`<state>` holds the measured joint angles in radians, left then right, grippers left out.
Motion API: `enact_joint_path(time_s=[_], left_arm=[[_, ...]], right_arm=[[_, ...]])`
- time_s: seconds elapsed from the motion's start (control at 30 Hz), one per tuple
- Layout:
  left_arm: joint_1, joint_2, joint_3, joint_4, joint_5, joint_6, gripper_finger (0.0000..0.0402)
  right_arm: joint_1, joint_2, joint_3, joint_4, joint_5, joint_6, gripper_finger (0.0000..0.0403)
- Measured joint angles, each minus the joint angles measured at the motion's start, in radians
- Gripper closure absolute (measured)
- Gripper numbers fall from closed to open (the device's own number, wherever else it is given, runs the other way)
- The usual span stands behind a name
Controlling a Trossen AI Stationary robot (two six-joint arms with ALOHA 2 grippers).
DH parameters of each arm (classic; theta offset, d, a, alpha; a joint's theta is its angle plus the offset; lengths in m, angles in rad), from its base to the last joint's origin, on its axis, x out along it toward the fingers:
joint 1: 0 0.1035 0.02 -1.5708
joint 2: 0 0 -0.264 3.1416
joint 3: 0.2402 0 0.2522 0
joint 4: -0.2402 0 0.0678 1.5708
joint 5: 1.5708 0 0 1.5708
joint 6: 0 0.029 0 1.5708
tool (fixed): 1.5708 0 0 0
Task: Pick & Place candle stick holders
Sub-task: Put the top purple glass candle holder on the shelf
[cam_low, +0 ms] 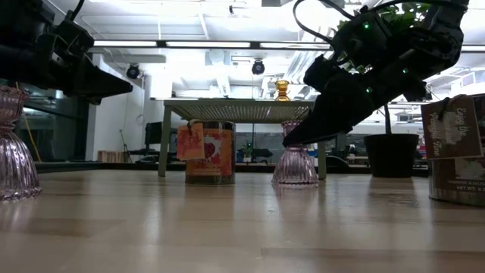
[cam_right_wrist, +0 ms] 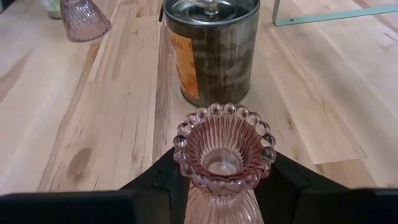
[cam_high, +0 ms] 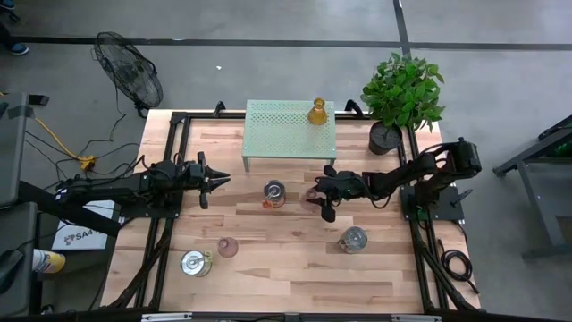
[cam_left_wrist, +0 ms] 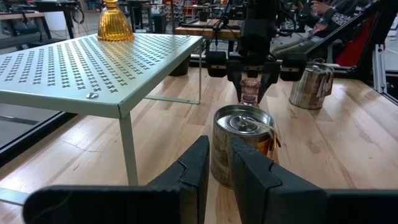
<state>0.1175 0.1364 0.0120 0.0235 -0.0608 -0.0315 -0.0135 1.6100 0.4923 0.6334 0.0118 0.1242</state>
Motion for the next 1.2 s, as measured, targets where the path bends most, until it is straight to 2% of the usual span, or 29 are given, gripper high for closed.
enact_joint_path(time_s=[0.23,0.37,0.53,0.7,0.87,1.07,1.2], left_arm=[[0.0,0.0,0.0,0.0,0.0,0.0,0.0344],[0.0,0.0,0.0,0.0,0.0,0.0,0.0344],[0.0,0.0,0.0,0.0,-0.001,0.0,0.0344],[0.0,0.0,0.0,0.0,0.0,0.0,0.0344],[0.0,0.0,0.0,0.0,0.0,0.0,0.0344],[0.0,0.0,0.0,0.0,0.0,0.0,0.0344],[0.0,0.0,0.0,0.0,0.0,0.0,0.0344]], right_arm=[[0.0,-0.016,0.002,0.042,-0.041,0.009,0.0267],[0.0,-0.068,0.015,0.017,-0.056,0.01,0.0267],[-0.006,-0.174,0.094,-0.177,-0.048,-0.016,0.0263],[-0.03,-0.255,0.247,-0.448,-0.038,-0.086,0.0266],[-0.056,-0.282,0.411,-0.662,0.05,-0.173,0.0263],[-0.122,-0.284,0.544,-0.829,0.14,-0.177,0.0266],[-0.178,-0.284,0.573,-0.846,0.17,-0.129,0.0264]])
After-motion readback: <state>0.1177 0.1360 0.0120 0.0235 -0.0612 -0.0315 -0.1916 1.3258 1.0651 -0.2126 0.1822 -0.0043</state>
